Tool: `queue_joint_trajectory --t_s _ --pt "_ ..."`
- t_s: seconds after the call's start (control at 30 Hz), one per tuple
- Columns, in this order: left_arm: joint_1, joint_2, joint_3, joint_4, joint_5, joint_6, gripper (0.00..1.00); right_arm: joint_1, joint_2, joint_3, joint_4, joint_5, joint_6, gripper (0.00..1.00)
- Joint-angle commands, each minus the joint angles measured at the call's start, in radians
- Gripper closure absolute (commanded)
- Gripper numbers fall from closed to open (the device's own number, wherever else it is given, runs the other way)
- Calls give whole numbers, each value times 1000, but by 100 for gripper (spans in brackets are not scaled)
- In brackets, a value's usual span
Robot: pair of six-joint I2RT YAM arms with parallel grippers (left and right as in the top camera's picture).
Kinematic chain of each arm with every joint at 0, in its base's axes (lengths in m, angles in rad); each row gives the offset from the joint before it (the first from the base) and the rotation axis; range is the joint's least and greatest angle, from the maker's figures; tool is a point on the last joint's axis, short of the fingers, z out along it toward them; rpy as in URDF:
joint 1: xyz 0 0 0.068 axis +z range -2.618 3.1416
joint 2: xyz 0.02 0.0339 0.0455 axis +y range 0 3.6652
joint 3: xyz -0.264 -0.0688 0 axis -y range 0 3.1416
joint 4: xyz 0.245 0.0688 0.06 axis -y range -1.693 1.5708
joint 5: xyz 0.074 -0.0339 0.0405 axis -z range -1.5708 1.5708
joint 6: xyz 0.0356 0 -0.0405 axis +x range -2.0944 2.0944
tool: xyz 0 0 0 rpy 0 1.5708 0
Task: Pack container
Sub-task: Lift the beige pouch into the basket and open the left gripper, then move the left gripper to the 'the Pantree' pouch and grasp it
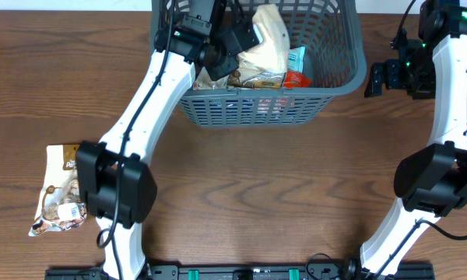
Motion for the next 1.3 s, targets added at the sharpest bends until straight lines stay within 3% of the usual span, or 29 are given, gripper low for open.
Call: queue_joint_trajectory --t_s 0.0,0.1,0.2,0.23,0.27,0.47,0.63,0.87,0.97,1.13,1.27 --pt "9 -13 27 6 29 16 87 8 -16 -2 -3 4 2 1" --pt "16 -7 27 6 29 14 83 8 -16 -2 -3 4 -1 1" --pt "17 -10 28 6 28 3 59 8 -16 -2 -2 4 -1 1" --pt "17 -12 28 6 28 -8 27 8 -16 -2 -3 4 -1 1" --pt "17 -14 28 5 28 -18 1 8 -16 -2 -3 4 -1 1" --pt "18 -79 28 2 -13 -58 1 8 -16 -2 -3 4 0 1" --pt "24 -212 29 3 -176 -103 1 8 -16 -2 -2 3 0 1" --pt "138 -442 35 -26 -280 -258 1 8 -16 -2 2 3 0 1" --pt "243 -522 35 -114 -294 -384 1 8 -16 -2 3 3 0 1" --pt "464 -598 34 -394 -332 -603 2 8 -16 -2 7 4 -1 1" --pt "585 -629 0 -560 -331 -637 2 8 -16 -2 18 4 0 1"
